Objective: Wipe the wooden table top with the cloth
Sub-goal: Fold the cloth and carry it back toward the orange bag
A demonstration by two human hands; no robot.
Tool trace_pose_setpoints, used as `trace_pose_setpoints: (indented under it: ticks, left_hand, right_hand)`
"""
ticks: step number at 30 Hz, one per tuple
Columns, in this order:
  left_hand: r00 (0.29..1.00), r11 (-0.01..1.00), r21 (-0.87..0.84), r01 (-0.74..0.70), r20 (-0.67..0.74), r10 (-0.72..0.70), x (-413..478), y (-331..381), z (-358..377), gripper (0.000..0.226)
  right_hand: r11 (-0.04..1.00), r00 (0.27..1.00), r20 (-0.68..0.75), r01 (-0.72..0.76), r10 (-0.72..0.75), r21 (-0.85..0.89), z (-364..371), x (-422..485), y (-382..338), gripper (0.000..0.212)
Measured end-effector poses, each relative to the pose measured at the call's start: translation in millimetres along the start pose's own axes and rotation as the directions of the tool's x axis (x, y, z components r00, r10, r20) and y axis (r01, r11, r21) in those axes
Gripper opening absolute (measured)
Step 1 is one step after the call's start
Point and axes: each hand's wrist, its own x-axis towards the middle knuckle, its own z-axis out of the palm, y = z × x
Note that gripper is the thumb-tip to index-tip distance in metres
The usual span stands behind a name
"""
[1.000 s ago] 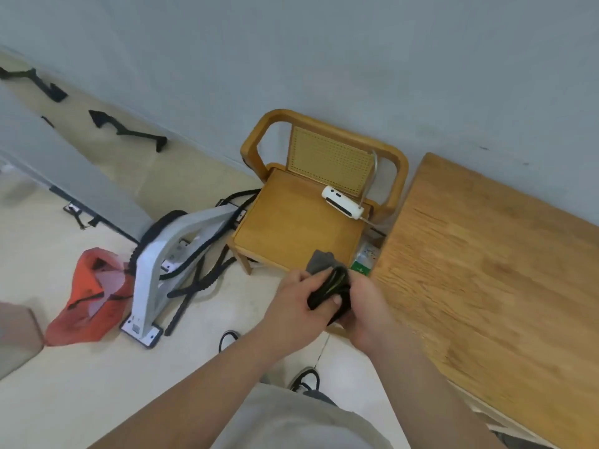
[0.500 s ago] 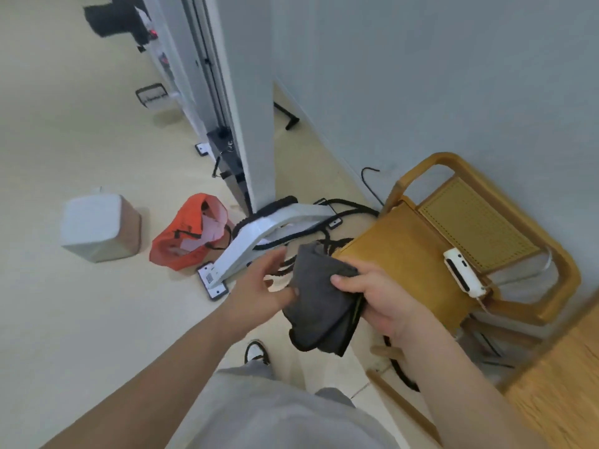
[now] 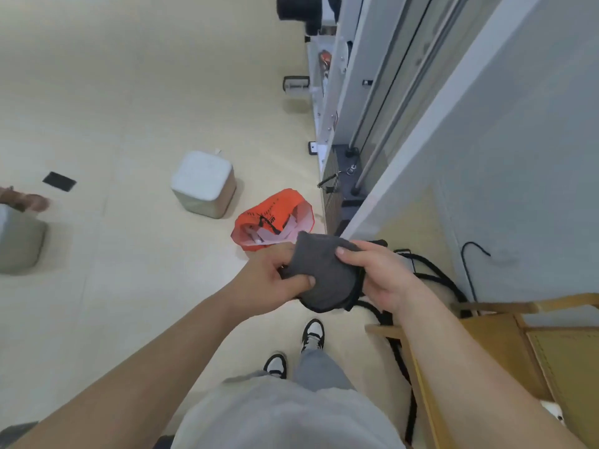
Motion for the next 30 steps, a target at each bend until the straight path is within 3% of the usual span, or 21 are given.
trace_pose_setpoints:
  ticks: [3, 8, 12, 16, 25, 30]
  left_hand:
    - [0.983, 0.979, -0.163, 0.126, -0.110, -0.145, 12, -3, -24, 0.013]
    - [0.969, 0.960, -0.254, 0.118, -0.181, -0.167, 30, -3, -62, 0.022]
    - [0.957, 0.941, -0.321, 0.108, -0.223, -0.186, 42, -7, -109, 0.028]
    - [0.941, 0.936, -0.328, 0.125, -0.260, -0.217, 59, -25, -182, 0.026]
    - [0.957, 0.920, -0.321, 0.226, -0.104, -0.271, 145, -110, -413, 0.025]
    - [0.910, 0.883, -0.276, 0.378, -0.065, -0.410, 191, -146, -522, 0.024]
  right_hand:
    - [0.996, 0.989, 0.132, -0.068, 0.061, 0.051, 15, 38, -21, 0.038]
    - [0.977, 0.945, 0.313, -0.149, 0.094, 0.155, 47, 87, -53, 0.048]
    - [0.986, 0.914, 0.391, -0.147, 0.107, 0.074, 83, 124, -76, 0.051]
    - [0.990, 0.931, 0.341, -0.108, 0.131, -0.085, 147, 174, -93, 0.038]
    - [0.998, 1.000, 0.031, 0.000, 0.002, -0.062, 329, 351, -104, 0.024]
    - [0.998, 0.997, -0.067, -0.040, 0.037, -0.049, 399, 432, -106, 0.022]
